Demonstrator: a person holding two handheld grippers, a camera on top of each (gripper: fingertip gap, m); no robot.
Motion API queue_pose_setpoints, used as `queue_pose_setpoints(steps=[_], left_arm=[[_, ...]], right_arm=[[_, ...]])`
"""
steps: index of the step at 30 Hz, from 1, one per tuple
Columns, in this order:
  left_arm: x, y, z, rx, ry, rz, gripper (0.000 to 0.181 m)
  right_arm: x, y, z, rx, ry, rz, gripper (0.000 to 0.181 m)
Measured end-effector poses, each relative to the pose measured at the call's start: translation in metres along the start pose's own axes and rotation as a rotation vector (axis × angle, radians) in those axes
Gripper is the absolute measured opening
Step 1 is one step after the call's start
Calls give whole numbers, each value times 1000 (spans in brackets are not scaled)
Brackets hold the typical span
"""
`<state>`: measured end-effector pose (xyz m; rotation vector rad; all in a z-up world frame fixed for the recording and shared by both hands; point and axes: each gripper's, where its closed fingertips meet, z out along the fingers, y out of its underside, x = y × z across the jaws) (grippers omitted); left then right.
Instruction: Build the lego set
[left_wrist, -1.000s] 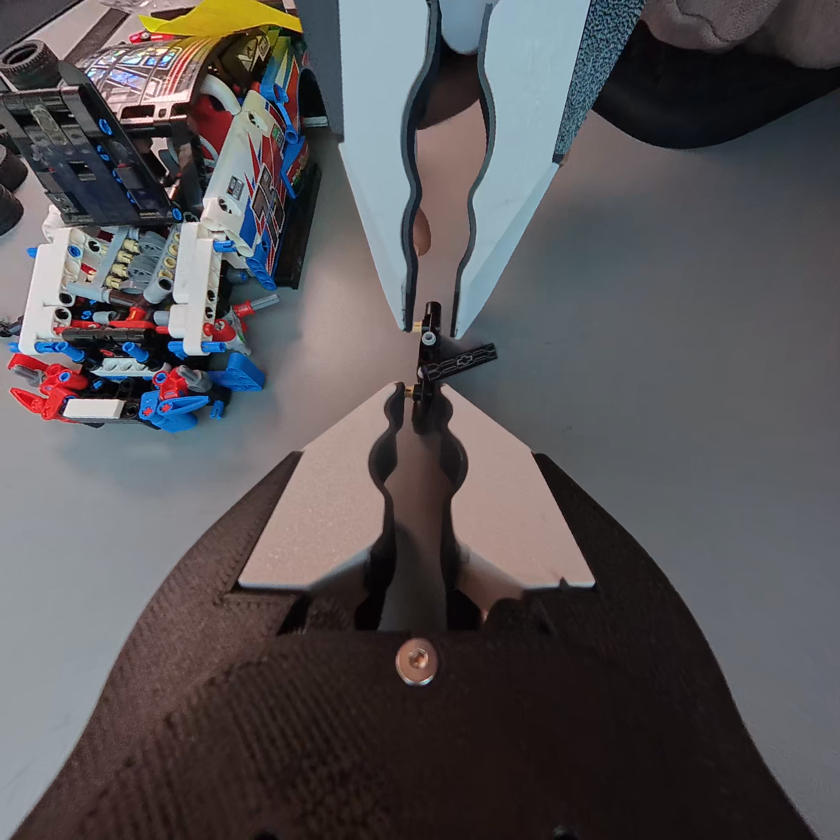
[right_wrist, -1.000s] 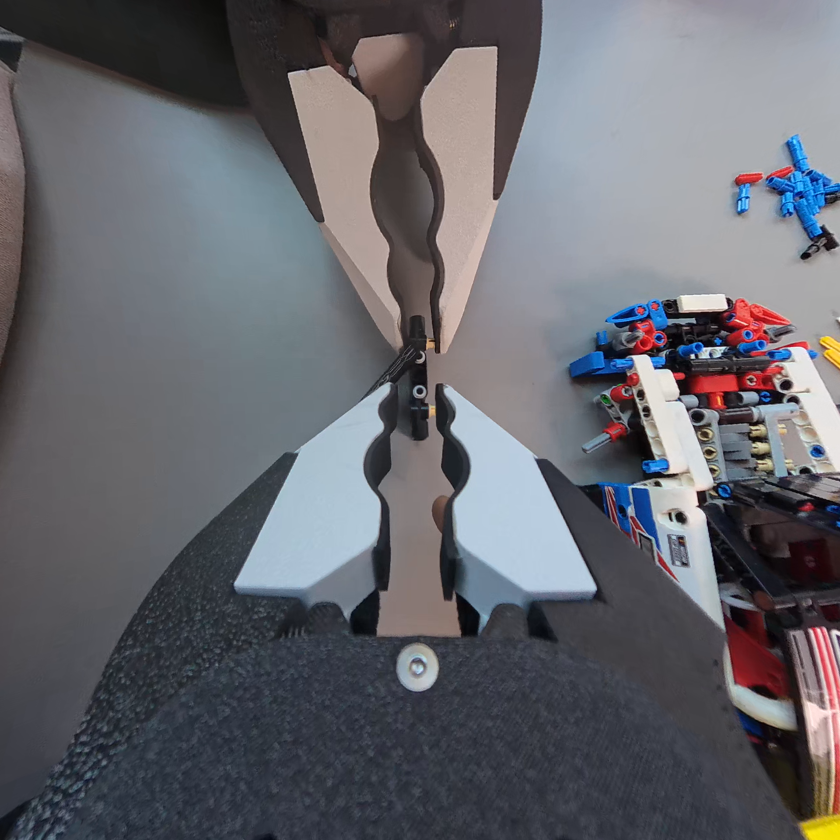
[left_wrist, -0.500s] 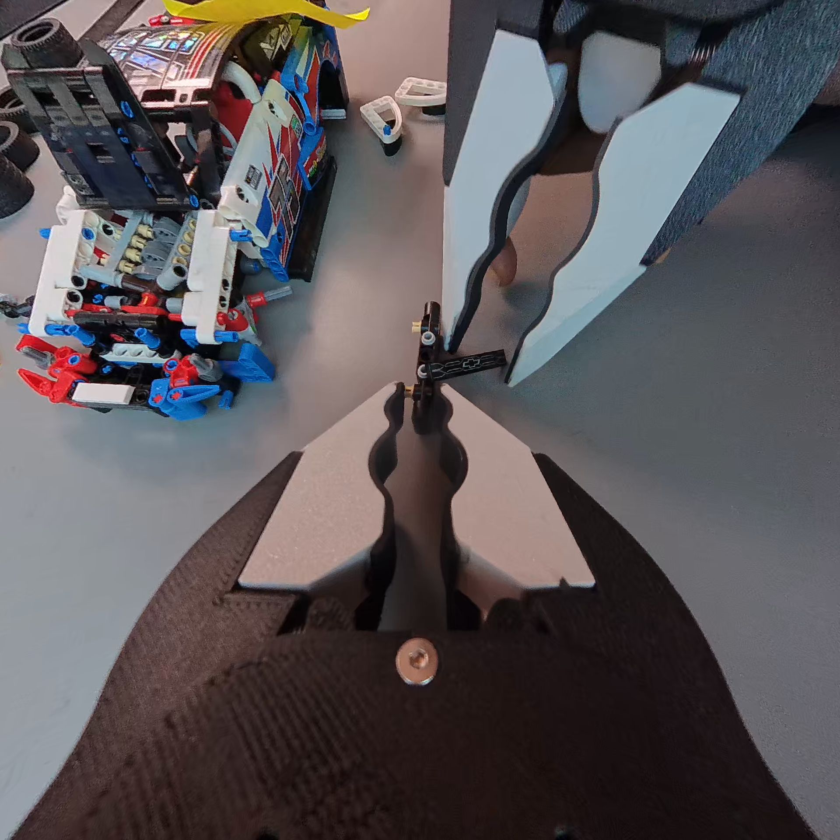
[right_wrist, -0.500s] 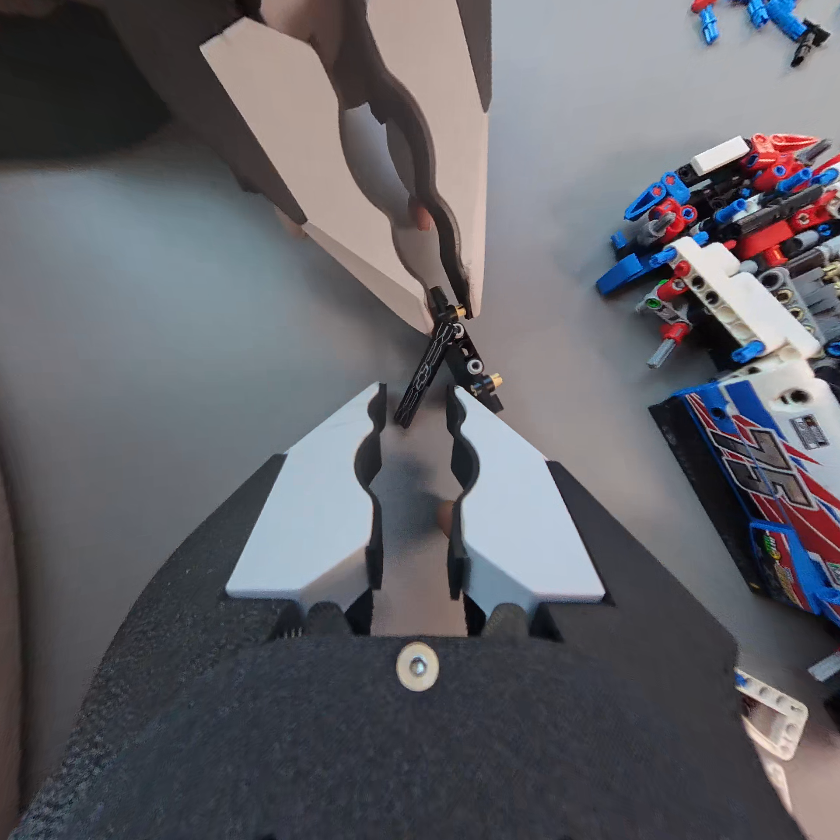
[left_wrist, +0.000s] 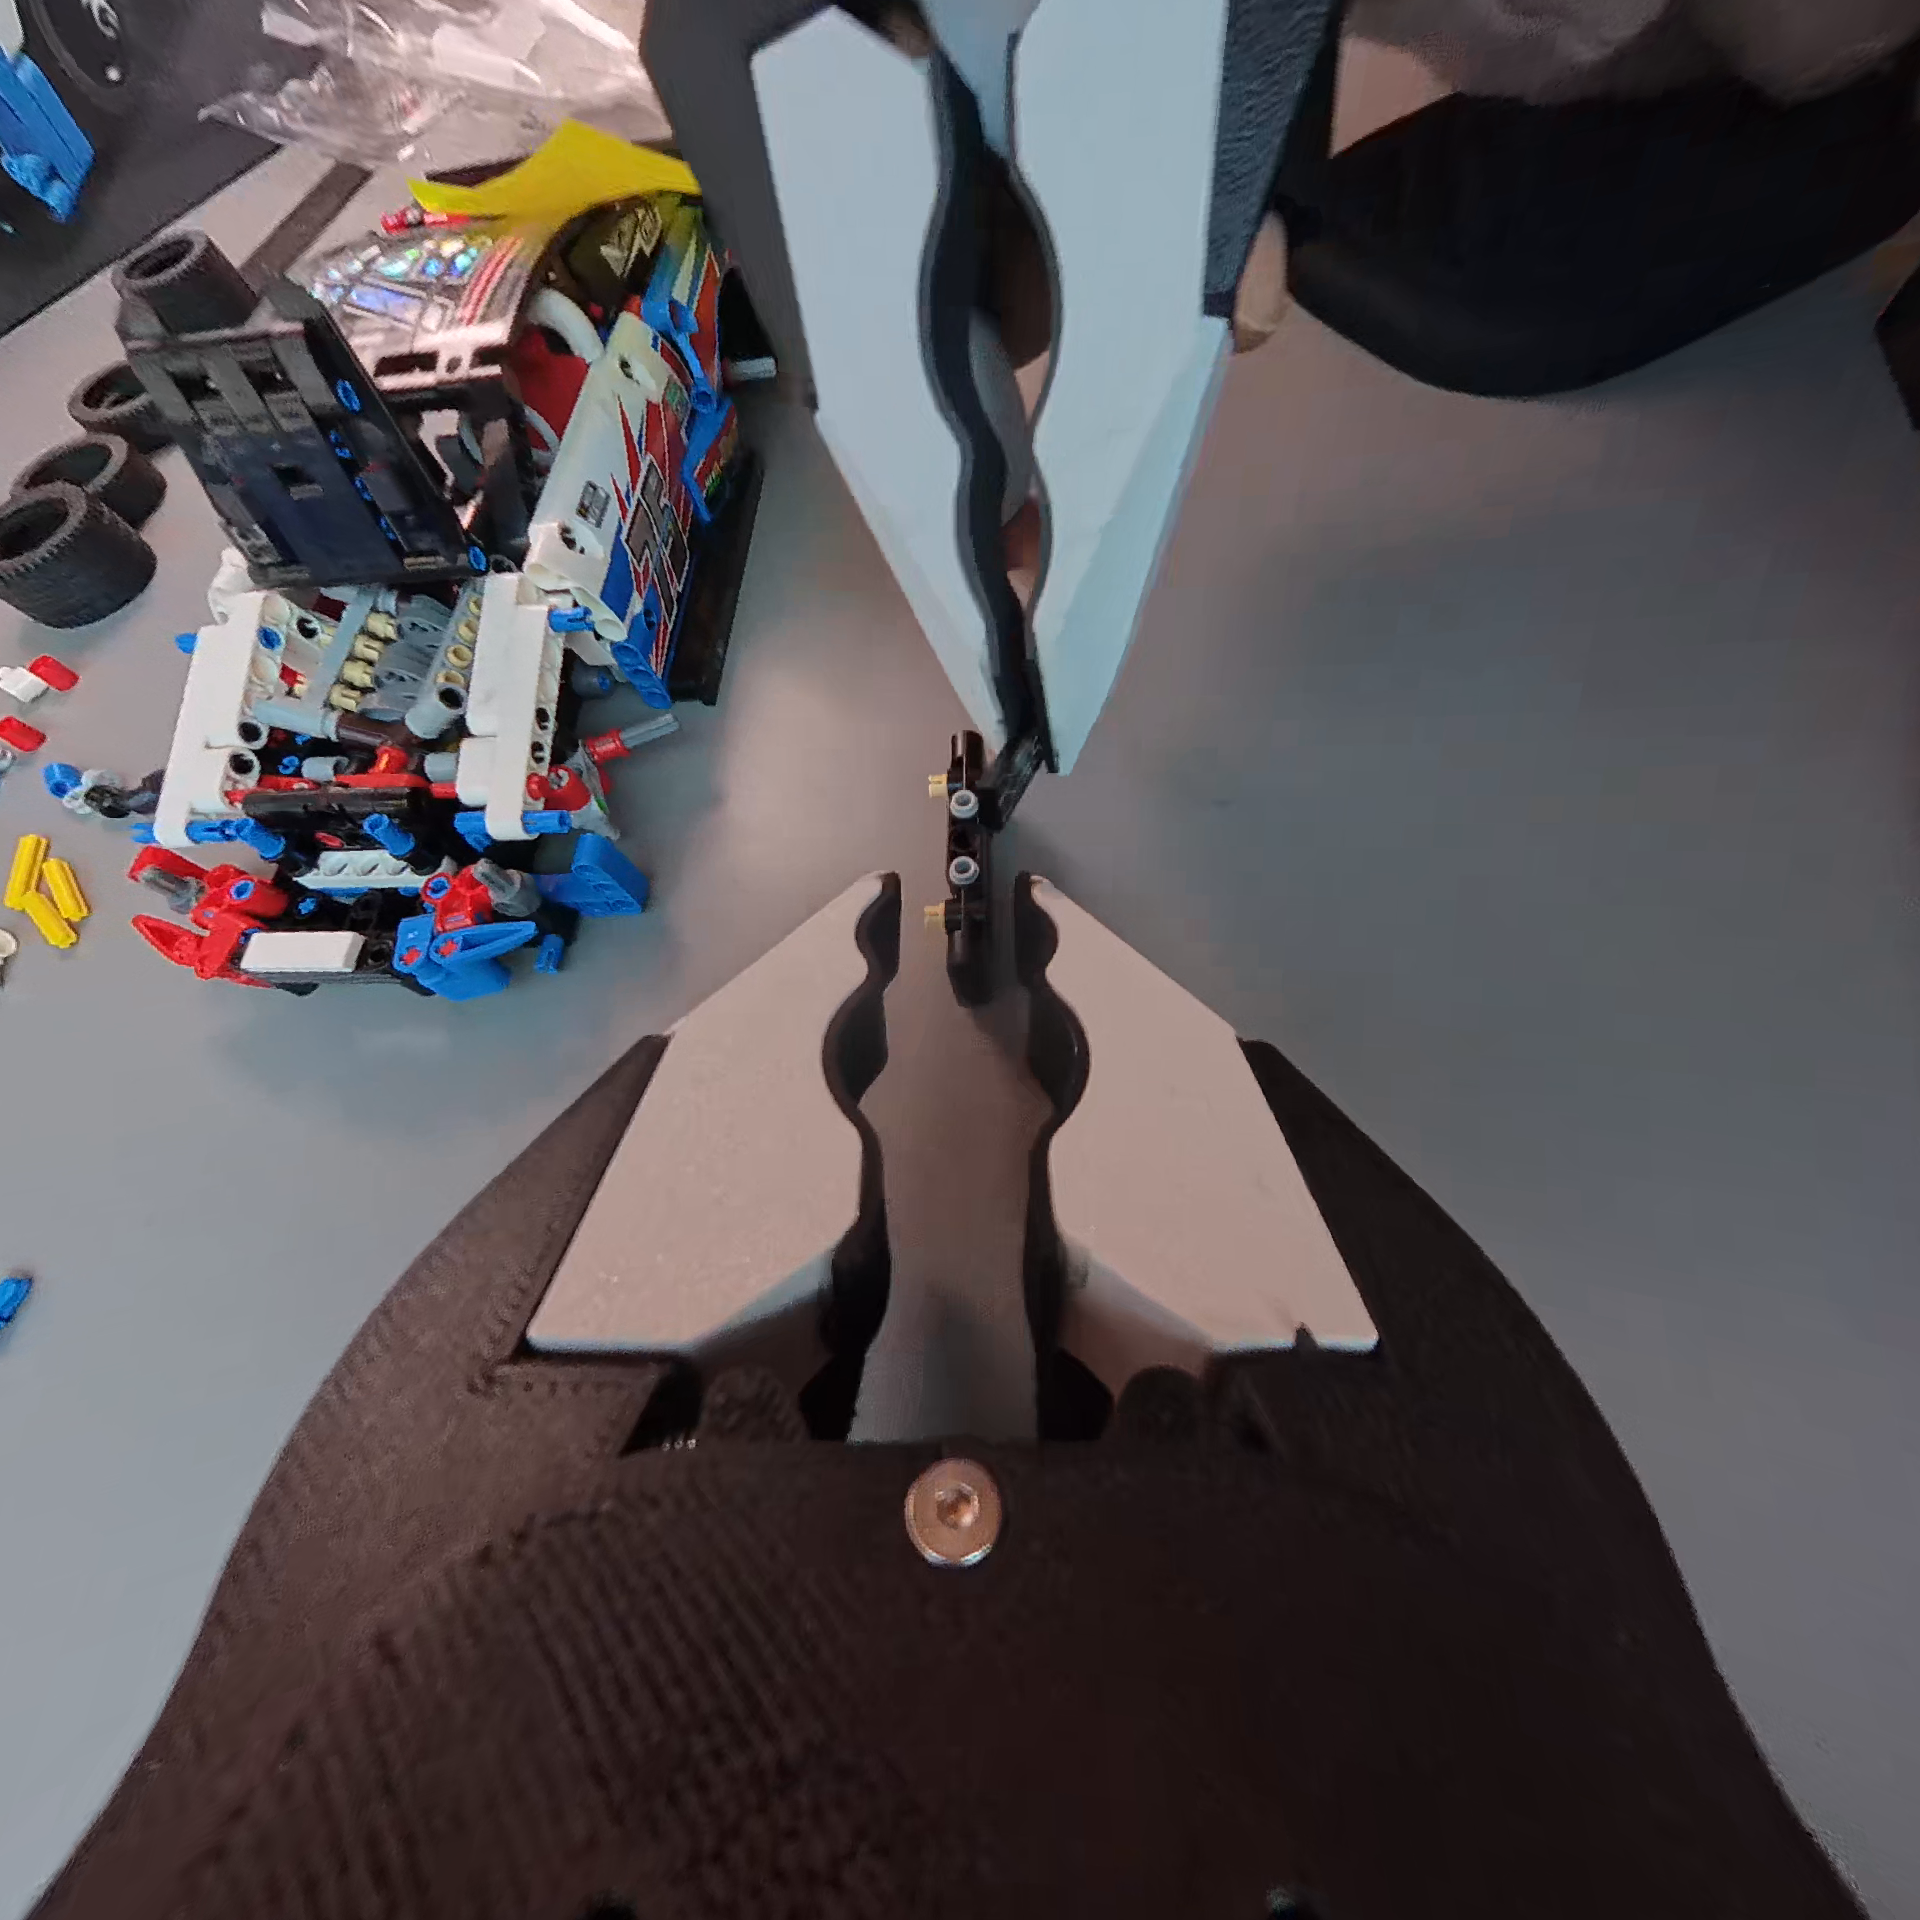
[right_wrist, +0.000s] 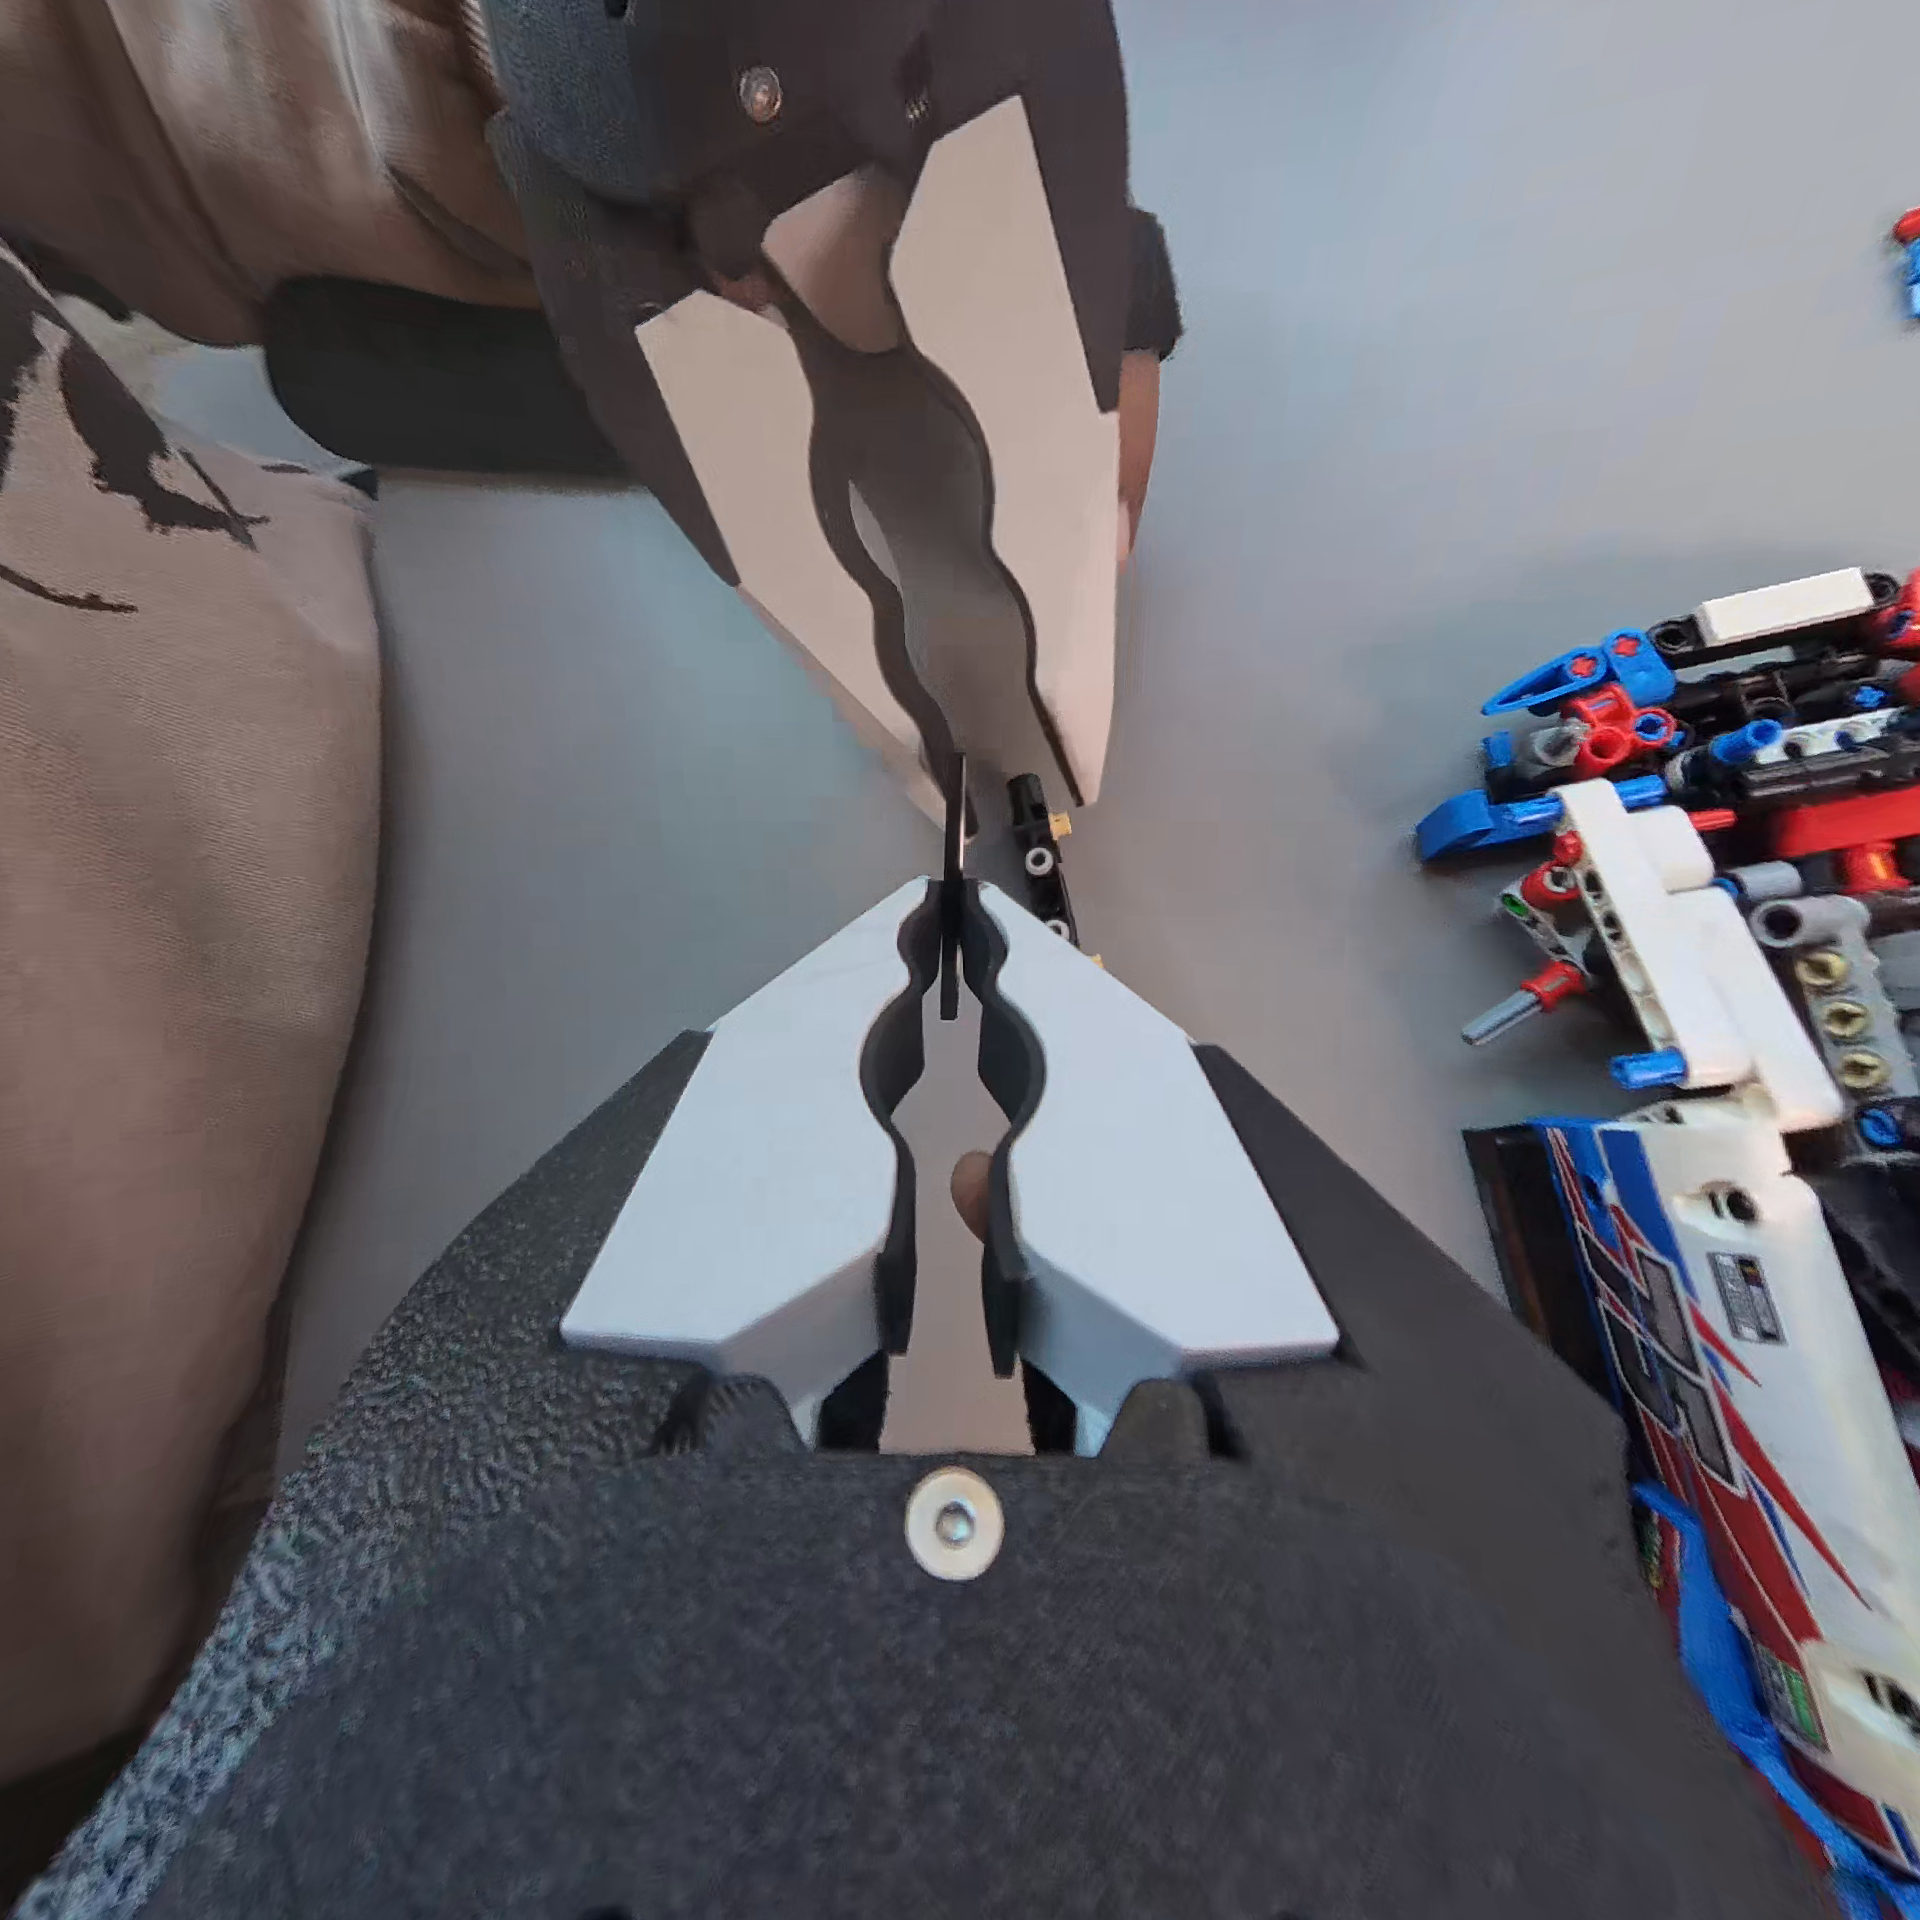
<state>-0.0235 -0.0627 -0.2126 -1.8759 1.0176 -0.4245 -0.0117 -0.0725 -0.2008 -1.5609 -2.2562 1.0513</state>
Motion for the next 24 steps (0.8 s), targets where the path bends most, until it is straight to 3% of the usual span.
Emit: queue_pose_setpoints(steps=[1,5,9,11,16,20,24], left_arm=[[1,-5,-3,33,12,-5,19],[5,-27,-14,169,69,-61,11],[4,-28,-15,178,120,-197,3],[-1,-30,-15,196,169,-380,0],[-13,-30,-17,269,303,-837,1],[-14,-32,-16,297,363,-977,1],[-14,-32,-15,304,384,-1023,1]], right_arm=[[-1,-2,-1,0,-50,24,0],[-3,-6,-3,-1,-144,41,0],[-1,-7,-2,23,-114,9,0],[8,-11,-6,76,-25,-40,2],[23,-25,-26,219,375,-327,12],[18,-24,-23,186,520,-441,13],[19,-22,-16,153,515,-440,6]])
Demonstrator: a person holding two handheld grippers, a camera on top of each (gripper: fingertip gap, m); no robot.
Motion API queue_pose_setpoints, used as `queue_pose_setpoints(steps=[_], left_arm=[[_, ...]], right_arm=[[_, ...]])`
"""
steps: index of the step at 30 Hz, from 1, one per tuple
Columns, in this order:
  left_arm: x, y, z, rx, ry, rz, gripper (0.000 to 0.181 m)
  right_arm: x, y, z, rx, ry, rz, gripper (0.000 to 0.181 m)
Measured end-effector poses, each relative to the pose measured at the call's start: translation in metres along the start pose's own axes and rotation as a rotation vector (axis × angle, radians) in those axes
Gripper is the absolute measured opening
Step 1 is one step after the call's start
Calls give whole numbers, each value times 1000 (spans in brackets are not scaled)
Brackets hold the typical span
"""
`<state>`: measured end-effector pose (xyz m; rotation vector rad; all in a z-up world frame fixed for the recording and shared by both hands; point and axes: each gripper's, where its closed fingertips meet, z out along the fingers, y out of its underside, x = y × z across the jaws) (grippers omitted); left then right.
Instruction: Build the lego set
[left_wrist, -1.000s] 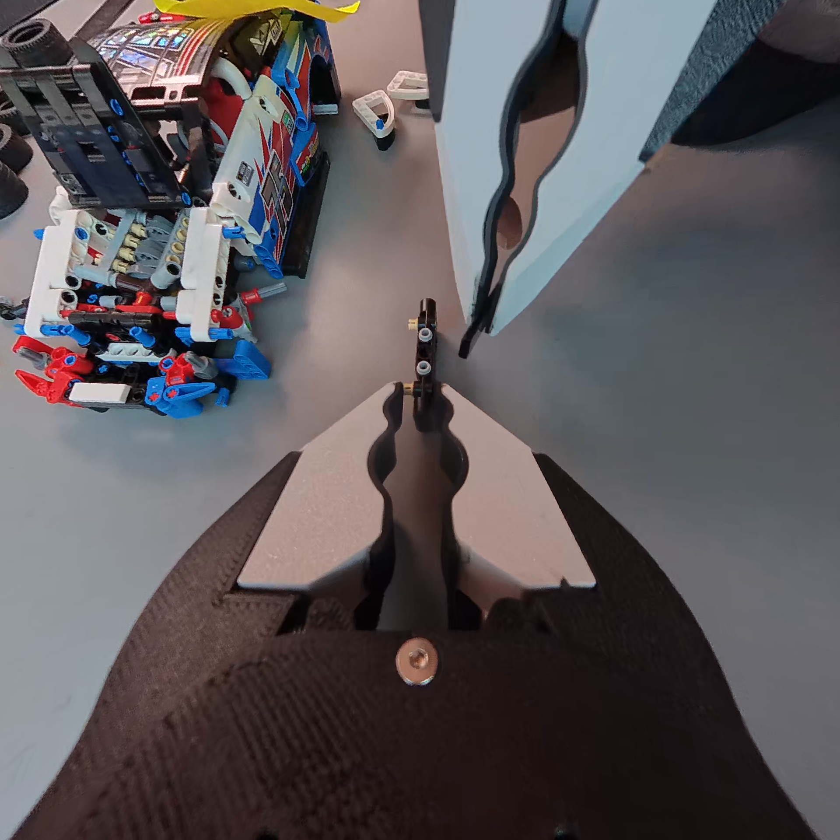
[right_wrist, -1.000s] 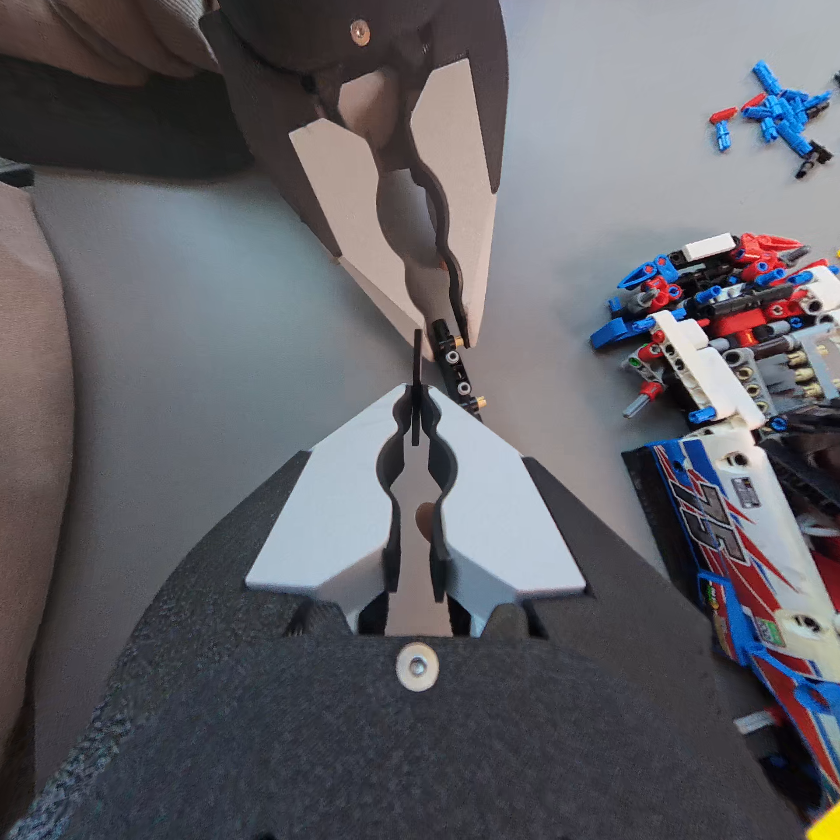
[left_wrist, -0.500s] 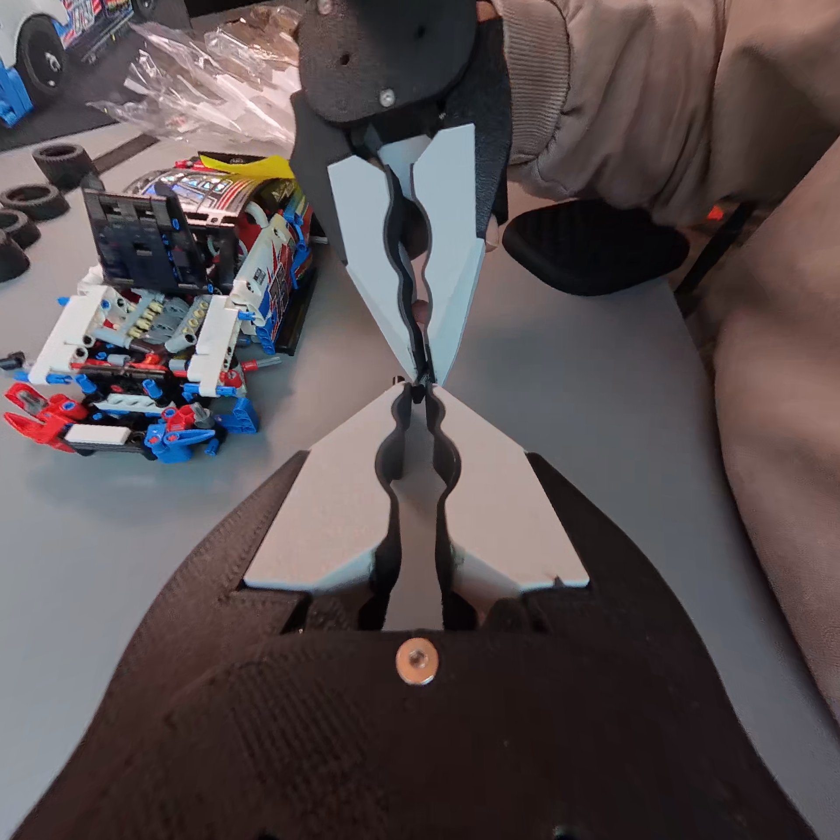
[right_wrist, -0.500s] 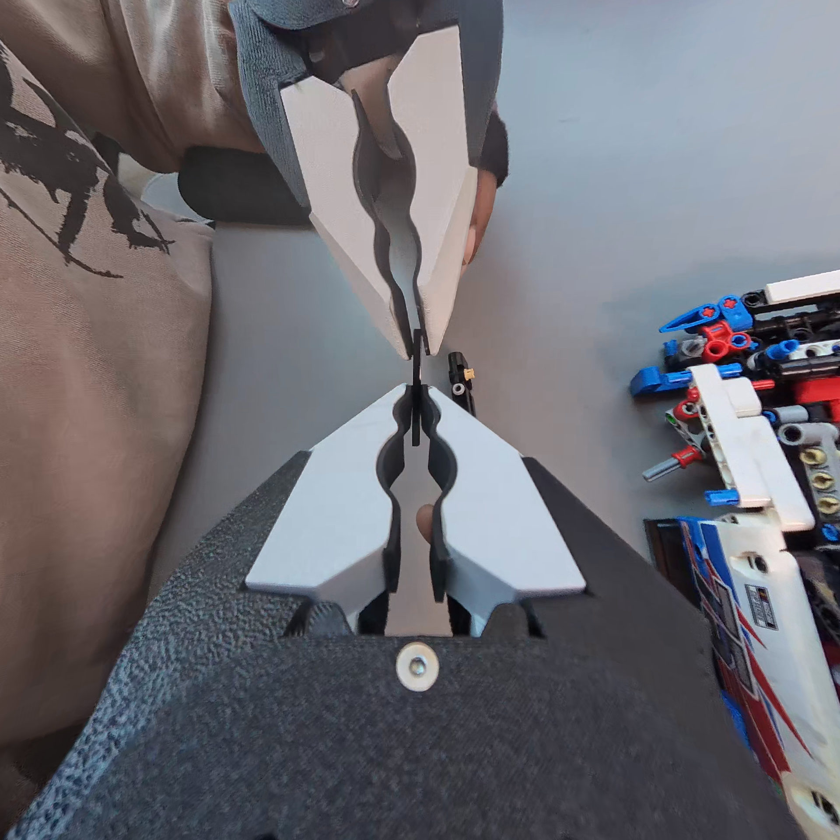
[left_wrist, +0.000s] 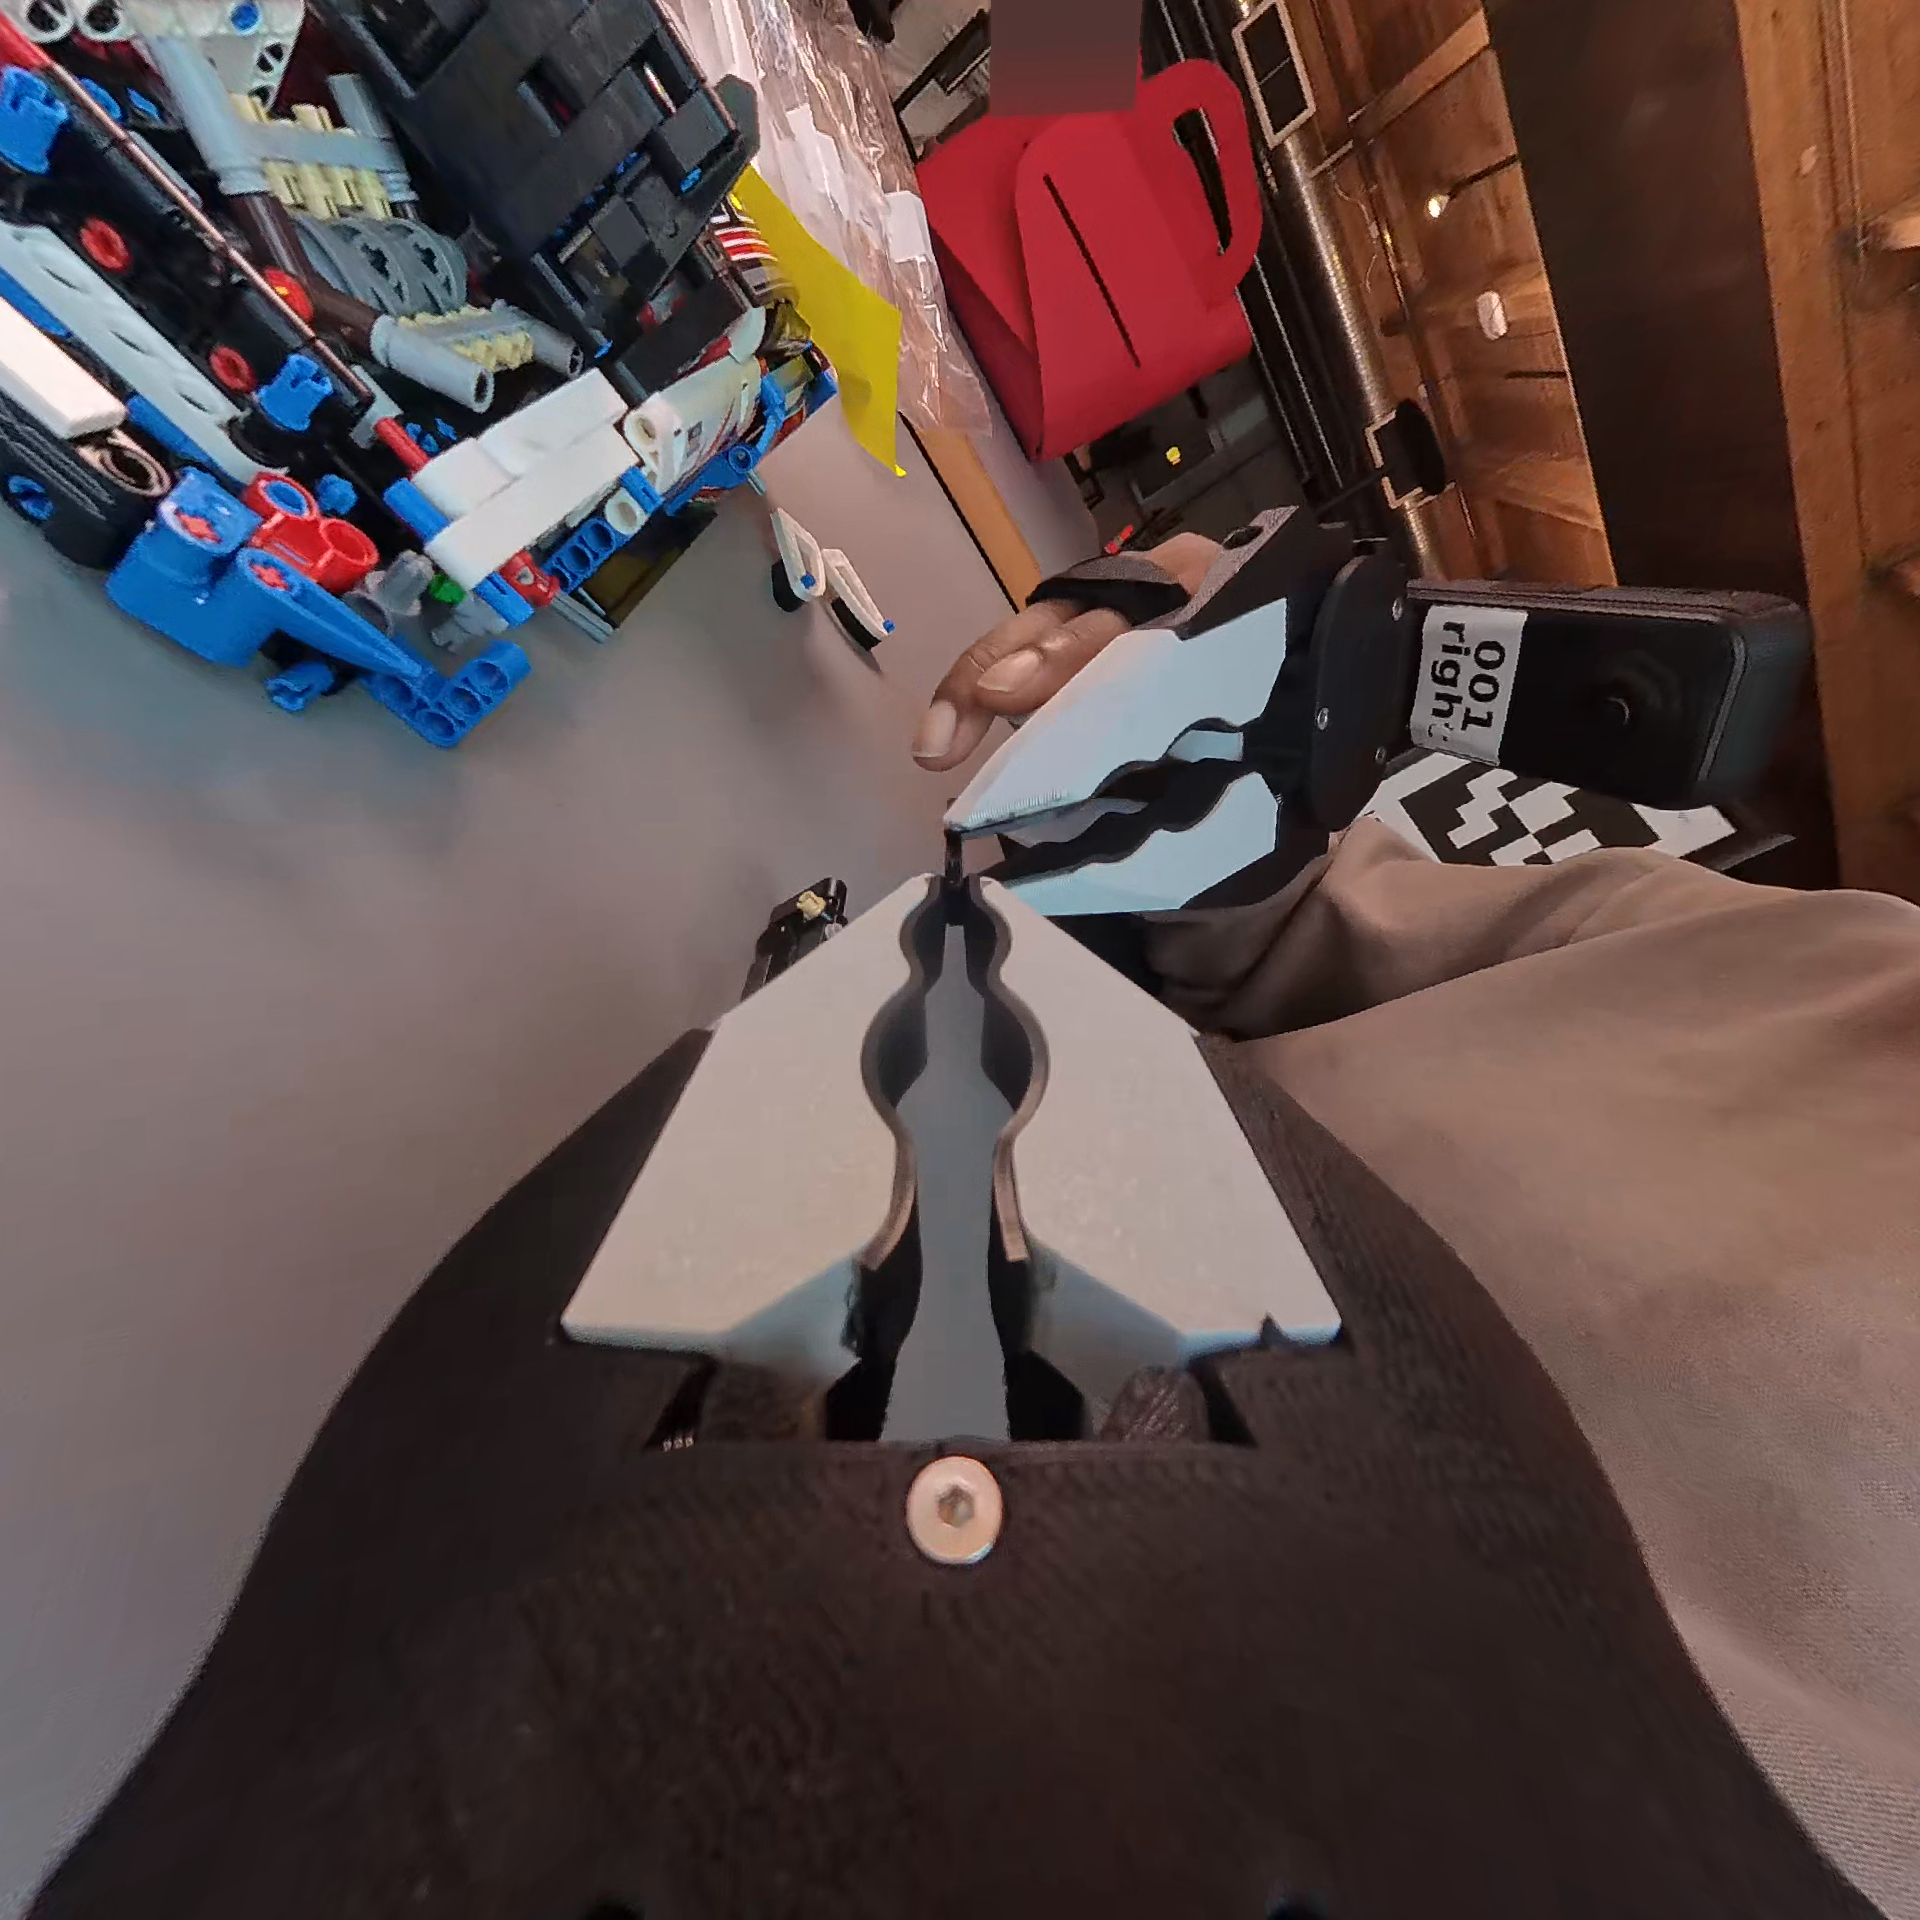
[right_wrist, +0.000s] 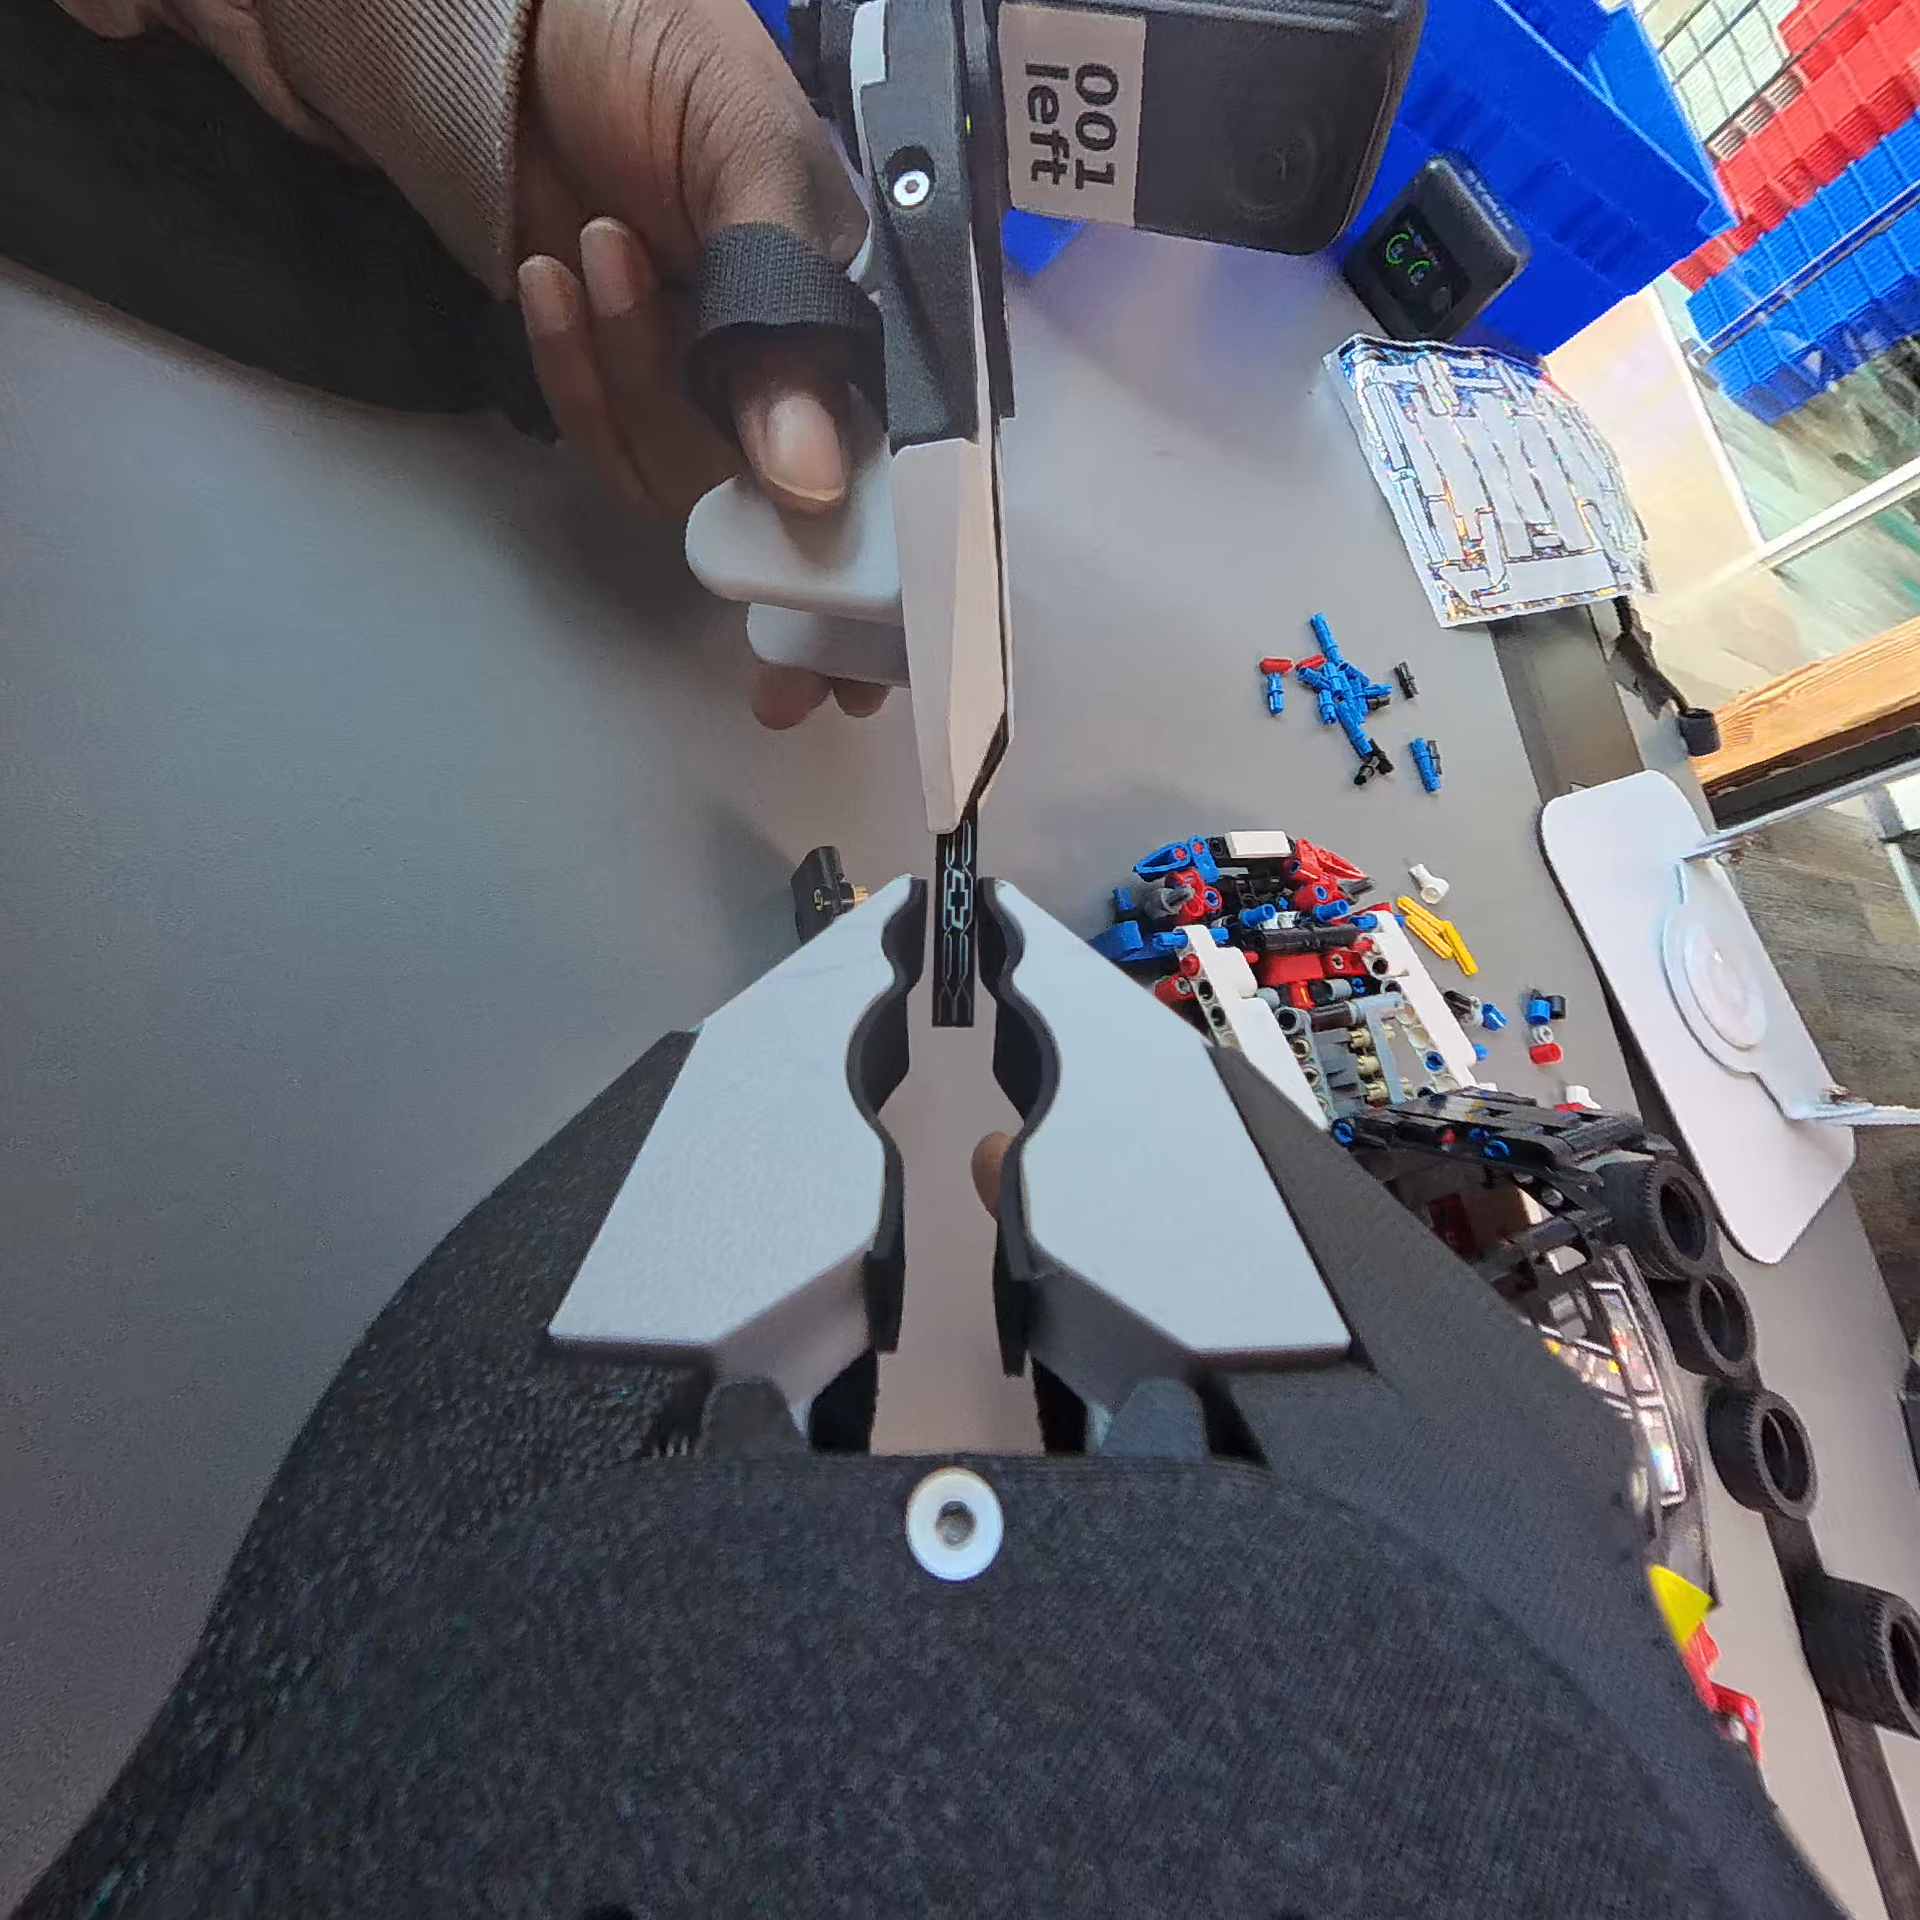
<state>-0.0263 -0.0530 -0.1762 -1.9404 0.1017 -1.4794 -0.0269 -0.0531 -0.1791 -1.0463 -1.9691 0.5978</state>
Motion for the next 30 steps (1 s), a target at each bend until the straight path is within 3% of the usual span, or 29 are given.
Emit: queue_pose_setpoints(steps=[6,9,13,17,24,30], left_arm=[[7,-1,-3,-5,17,92,3],[-4,1,-7,-76,-139,387,22],[-32,25,-7,-287,-355,734,30],[-41,38,1,-366,-401,783,27],[-42,39,4,-380,-424,829,9],[-43,39,5,-391,-432,872,9]], right_arm=[[0,-4,-3,11,-97,54,4],[-4,4,-5,-27,-217,94,4],[-16,16,0,-100,-354,95,4],[-24,21,10,-156,-431,88,4],[-25,27,16,-202,-456,88,4],[-25,27,15,-212,-464,56,4]])
